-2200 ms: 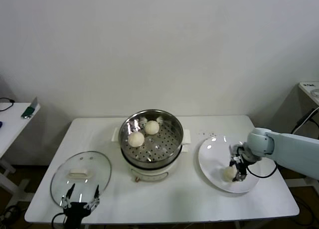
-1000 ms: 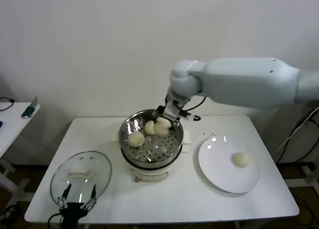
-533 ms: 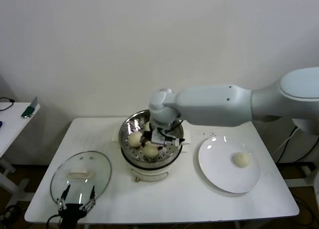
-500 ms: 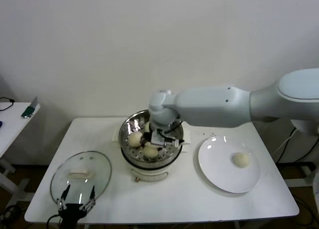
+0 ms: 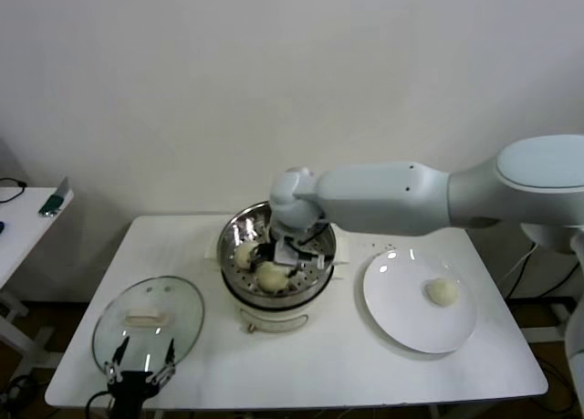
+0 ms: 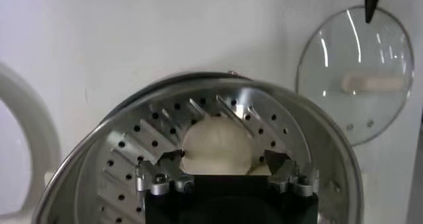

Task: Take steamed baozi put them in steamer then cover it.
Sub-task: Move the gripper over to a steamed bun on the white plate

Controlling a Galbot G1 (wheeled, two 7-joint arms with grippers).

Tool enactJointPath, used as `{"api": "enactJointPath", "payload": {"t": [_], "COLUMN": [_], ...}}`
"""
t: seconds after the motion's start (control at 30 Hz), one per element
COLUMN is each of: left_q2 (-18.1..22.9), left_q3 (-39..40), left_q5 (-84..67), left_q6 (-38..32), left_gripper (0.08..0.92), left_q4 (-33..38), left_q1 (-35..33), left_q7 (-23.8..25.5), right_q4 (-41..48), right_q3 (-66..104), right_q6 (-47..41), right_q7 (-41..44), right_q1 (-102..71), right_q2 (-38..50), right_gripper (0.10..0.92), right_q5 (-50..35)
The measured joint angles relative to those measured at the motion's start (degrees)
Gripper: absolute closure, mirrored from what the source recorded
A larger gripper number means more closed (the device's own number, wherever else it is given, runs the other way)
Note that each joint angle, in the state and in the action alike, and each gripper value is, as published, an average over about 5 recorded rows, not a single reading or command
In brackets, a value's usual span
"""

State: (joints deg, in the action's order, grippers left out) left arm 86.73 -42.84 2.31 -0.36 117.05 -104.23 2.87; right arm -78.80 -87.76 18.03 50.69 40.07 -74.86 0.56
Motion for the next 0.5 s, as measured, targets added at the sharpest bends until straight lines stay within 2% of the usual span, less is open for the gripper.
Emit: {"api": "enactJointPath", "payload": {"t": [0.23, 0.5], "left_q2": [-0.13, -0.26], "left_q3": [0.03, 0.21], "left_q5": [0.03, -0.02], "left_q6": [-0.24, -0.27], "left_gripper": [0.177, 0.177], "left_q4": [0.09, 0.17], "left_q1": [-0.14, 0.11], "left_q7": [0.01, 0.08], "right_q4": [1.45, 1.62], "right_q3": [-3.52, -10.99], "right_q6": [-2.75, -12.96], "right_q7": [4.73, 6.98], "right_q1": [6.20, 10.94], "right_q2": [6.81, 19.67], "right_gripper": [0.202, 0.203], "right_q5": [-10.17, -20.58]}}
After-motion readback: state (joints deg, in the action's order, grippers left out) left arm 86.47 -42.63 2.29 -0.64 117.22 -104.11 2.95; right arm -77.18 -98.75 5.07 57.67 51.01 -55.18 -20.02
